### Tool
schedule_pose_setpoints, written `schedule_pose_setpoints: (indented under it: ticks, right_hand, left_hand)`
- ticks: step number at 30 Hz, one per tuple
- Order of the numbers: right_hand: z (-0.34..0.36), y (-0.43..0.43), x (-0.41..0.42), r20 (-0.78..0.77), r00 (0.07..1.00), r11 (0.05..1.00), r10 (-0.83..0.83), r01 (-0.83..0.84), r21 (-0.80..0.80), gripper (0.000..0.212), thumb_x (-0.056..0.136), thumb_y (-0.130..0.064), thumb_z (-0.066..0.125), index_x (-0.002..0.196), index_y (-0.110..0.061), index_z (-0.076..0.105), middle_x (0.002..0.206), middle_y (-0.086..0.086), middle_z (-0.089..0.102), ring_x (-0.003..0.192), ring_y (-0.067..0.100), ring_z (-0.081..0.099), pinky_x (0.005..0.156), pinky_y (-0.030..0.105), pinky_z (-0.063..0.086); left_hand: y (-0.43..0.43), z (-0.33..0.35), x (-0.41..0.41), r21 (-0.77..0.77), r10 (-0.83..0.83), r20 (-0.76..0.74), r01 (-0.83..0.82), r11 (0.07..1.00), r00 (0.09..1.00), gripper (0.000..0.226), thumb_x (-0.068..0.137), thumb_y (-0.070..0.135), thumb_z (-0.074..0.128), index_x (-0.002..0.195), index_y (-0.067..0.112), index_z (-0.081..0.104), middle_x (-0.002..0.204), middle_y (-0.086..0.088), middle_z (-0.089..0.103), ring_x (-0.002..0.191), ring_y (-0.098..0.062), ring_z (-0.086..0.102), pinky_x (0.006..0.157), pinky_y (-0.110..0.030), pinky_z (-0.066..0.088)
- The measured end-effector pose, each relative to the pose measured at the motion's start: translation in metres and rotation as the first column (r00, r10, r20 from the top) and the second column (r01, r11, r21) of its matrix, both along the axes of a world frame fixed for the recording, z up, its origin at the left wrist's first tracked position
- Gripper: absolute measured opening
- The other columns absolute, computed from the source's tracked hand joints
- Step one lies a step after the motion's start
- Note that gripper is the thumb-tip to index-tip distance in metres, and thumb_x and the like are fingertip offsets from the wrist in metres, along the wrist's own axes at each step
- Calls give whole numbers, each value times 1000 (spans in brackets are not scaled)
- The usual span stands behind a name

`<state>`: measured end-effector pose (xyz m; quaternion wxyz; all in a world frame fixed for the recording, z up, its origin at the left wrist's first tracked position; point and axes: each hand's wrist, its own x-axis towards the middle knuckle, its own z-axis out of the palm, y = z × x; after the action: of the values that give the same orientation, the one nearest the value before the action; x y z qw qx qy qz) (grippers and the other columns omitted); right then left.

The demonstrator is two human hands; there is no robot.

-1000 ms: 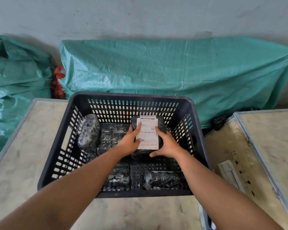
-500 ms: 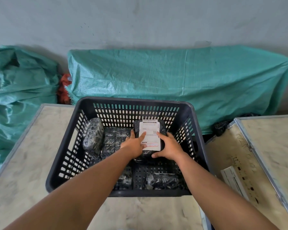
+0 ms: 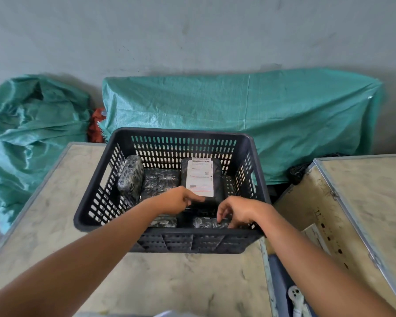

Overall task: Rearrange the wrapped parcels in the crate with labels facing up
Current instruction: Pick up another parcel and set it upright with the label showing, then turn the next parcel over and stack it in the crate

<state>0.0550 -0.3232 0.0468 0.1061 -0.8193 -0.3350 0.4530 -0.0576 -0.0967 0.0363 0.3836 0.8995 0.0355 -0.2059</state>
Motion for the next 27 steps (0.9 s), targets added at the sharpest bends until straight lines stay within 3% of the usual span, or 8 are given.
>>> schedule_pose_setpoints:
  ticks: [2,5,9,13,18,20,23,27]
  right_hand:
    - [-7,-4,-6,23,999,995,-29,26,100,38,77,-2,87,86,-36,72,108,-6,70,99,11,64,80,26,50]
    - [-10,-8,-3,98,987,966,-126,100,238,30,79,-13,88,91,-37,75,112,-9,68,106,11,63,89,28,48]
    - [-13,-2,-8,165,983,974,-83,45,221,43,70,-12,94,91,-42,71,123,-8,64,113,14,60,93,28,47]
    - [-14,2,-6,217,971,980,-103,61,190,46,69,-6,93,86,-41,70,127,-5,60,111,14,54,87,27,46]
    - [-10,2,-15,148,976,963,-157,118,242,38,79,-13,88,87,-46,71,113,-26,50,107,6,49,80,17,39]
    - [-3,-1,-17,112,976,942,-186,145,302,38,83,-12,85,92,-46,72,107,-36,51,110,2,50,83,13,38]
    - [16,-8,-13,74,969,905,-236,191,381,36,87,-12,81,96,-46,72,116,-34,56,115,-1,53,96,20,42]
    - [52,-17,-1,92,954,865,-287,217,453,30,88,-21,81,98,-49,73,121,-36,56,113,-13,51,99,26,36]
  left_hand:
    - [-5,-2,-5,-41,31,-44,-32,999,999,57,99,-9,43,141,25,63,147,4,56,112,11,53,99,-23,48]
    - [-15,-9,-8,-21,58,-112,-61,998,992,47,109,20,47,155,28,43,155,2,48,137,-26,48,114,-42,33]
    - [-23,-16,-6,48,-10,-130,16,999,991,67,101,48,55,161,29,31,163,-5,36,145,-24,39,121,-46,29]
    - [-21,-18,-5,69,21,-100,-14,998,995,81,90,40,76,159,29,35,159,-3,43,136,-22,50,109,-28,39]
    - [-12,-17,-6,65,8,-37,-5,998,999,82,86,28,83,156,27,42,157,-2,46,137,-23,49,115,-35,38]
    - [-5,-15,-7,10,41,-4,-41,999,999,79,88,27,81,156,21,42,157,-3,47,138,-20,49,110,-27,39]
    - [0,-6,-10,-101,121,106,-111,989,987,92,94,38,72,164,24,13,159,5,43,134,-14,51,106,-26,42]
    - [-4,12,-13,-134,81,284,-44,990,955,104,95,57,59,151,53,-28,155,18,28,137,-4,37,108,-31,39]
